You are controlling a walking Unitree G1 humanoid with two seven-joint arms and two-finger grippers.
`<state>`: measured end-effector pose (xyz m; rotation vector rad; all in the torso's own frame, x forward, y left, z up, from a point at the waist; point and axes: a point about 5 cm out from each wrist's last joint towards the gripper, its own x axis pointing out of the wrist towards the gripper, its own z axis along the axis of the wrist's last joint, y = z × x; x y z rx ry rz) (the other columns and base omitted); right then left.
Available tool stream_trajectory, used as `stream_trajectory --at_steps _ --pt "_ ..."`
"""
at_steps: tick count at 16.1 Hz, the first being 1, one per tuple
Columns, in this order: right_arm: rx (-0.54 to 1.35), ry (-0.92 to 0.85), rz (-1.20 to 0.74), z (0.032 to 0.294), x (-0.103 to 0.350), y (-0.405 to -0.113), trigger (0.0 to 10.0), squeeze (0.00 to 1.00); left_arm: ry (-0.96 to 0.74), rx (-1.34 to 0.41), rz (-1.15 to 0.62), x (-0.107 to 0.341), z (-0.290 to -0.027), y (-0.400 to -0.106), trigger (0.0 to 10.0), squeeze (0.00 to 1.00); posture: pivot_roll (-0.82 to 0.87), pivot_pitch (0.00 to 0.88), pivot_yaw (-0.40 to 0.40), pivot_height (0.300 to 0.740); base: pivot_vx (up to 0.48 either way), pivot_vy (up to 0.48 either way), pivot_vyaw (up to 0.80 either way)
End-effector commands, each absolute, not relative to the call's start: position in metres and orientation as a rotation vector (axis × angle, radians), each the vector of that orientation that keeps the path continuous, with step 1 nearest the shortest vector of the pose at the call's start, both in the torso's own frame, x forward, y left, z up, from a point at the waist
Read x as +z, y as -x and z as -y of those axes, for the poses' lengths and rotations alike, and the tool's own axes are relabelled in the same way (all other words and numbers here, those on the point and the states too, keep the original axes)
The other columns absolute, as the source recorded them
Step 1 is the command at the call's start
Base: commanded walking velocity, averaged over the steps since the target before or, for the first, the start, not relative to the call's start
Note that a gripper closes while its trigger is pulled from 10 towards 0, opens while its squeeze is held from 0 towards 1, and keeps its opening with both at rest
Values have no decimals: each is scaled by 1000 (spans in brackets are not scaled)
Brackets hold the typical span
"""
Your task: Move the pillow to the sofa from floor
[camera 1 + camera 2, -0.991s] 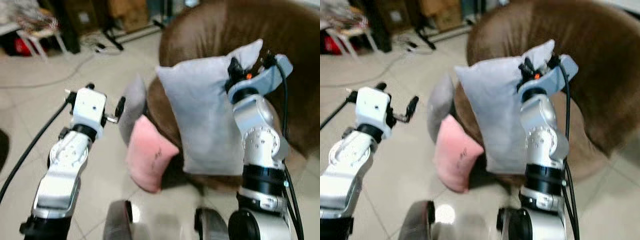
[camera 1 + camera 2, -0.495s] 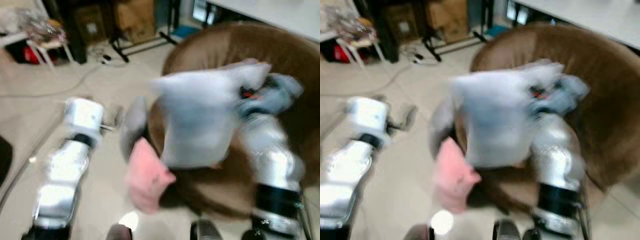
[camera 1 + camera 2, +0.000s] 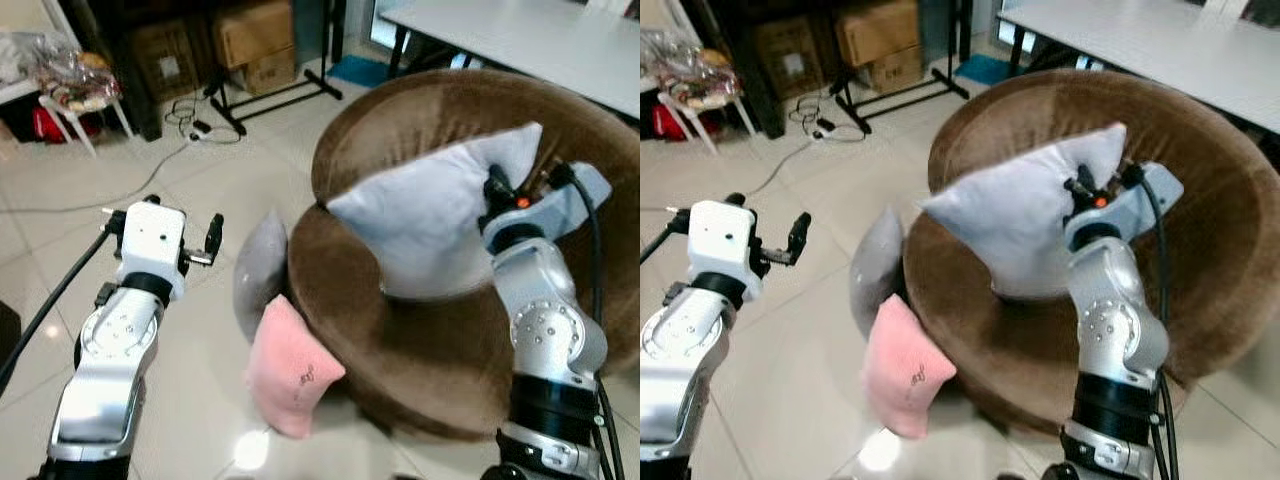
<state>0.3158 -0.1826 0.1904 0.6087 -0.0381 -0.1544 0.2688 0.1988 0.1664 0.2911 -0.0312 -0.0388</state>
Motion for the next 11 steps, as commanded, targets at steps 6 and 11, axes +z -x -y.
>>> stream_trajectory --at_steps 6,11 --pt "-68 -469 -51 152 172 -308 10000 0 -326 -29 39 166 -198 -267 10000 0 -44 0 4 740 0 -131 0" --pt "-34 -443 -71 142 164 -306 10000 0 -344 -51 37 164 -194 -269 10000 0 -45 0 13 740 0 -412 0"
